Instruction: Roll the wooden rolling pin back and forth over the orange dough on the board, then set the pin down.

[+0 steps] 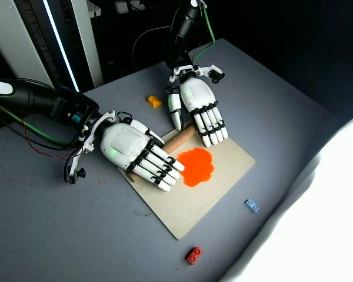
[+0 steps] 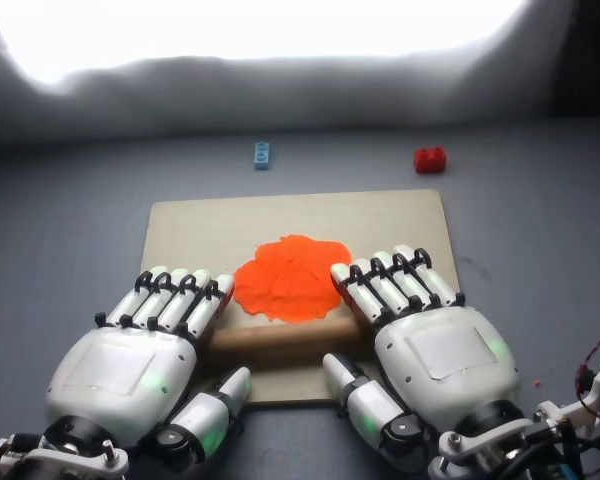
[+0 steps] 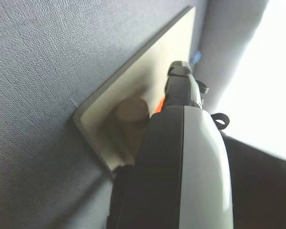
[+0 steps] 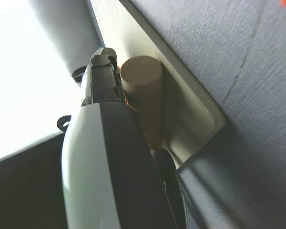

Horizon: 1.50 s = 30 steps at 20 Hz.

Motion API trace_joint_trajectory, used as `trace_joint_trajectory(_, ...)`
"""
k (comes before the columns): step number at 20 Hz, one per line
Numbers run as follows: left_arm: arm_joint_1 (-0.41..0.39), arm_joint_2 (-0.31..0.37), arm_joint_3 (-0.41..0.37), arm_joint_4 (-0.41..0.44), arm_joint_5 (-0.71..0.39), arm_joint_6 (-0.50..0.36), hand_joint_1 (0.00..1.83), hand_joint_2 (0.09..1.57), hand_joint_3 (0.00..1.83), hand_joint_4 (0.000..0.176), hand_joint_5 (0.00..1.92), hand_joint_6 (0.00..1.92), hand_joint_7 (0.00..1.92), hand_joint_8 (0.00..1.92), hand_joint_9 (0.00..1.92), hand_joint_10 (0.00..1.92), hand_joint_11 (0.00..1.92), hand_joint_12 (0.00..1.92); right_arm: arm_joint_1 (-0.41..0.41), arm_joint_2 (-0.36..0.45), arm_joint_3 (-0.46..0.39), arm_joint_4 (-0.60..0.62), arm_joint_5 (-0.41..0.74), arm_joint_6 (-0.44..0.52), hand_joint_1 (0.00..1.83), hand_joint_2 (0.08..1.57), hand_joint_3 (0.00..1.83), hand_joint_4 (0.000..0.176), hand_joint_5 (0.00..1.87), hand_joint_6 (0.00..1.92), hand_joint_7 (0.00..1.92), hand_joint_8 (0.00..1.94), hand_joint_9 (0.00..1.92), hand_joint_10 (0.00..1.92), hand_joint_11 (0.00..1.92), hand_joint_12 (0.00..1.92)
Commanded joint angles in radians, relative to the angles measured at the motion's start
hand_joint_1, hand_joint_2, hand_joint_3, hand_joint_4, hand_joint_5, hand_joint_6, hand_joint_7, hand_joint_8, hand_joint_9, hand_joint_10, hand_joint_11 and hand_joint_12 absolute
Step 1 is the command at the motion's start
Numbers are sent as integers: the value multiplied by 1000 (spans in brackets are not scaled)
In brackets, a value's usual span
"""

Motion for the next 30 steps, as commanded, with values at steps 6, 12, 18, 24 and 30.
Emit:
trace_joint_trajectory(6, -34, -6, 26, 46, -55, 1, 0, 1533, 39, 0, 14, 6, 5, 2, 0, 0, 0, 0, 18, 2, 19, -79, 71, 12, 0, 1567, 10, 0, 159, 0, 151, 0, 123, 2, 0, 257)
trace_joint_trajectory(12, -40, -12, 45, 46, -43, -8, 0, 1530, 31, 0, 0, 0, 0, 0, 0, 0, 0, 0, 26, 2, 34, -79, 63, 19, 0, 1569, 5, 0, 168, 4, 162, 1, 126, 2, 0, 306)
trace_joint_trajectory(18, -59, -17, 63, 41, -12, -27, 0, 1537, 31, 0, 0, 0, 0, 0, 0, 0, 0, 0, 27, 3, 49, -77, 55, 26, 0, 1570, 3, 0, 137, 1, 128, 0, 95, 0, 0, 147)
trace_joint_trajectory(24, -74, -21, 70, 25, -12, -29, 0, 1540, 28, 0, 0, 0, 0, 0, 0, 0, 0, 0, 32, 2, 58, -77, 48, 32, 0, 1569, 2, 0, 149, 0, 152, 1, 114, 3, 0, 258)
trace_joint_trajectory(30, -89, -24, 83, 21, 7, -29, 0, 1546, 28, 0, 0, 0, 0, 0, 0, 0, 0, 0, 41, 1, 82, -75, 38, 42, 0, 1570, 1, 0, 154, 3, 142, 5, 102, 3, 0, 144)
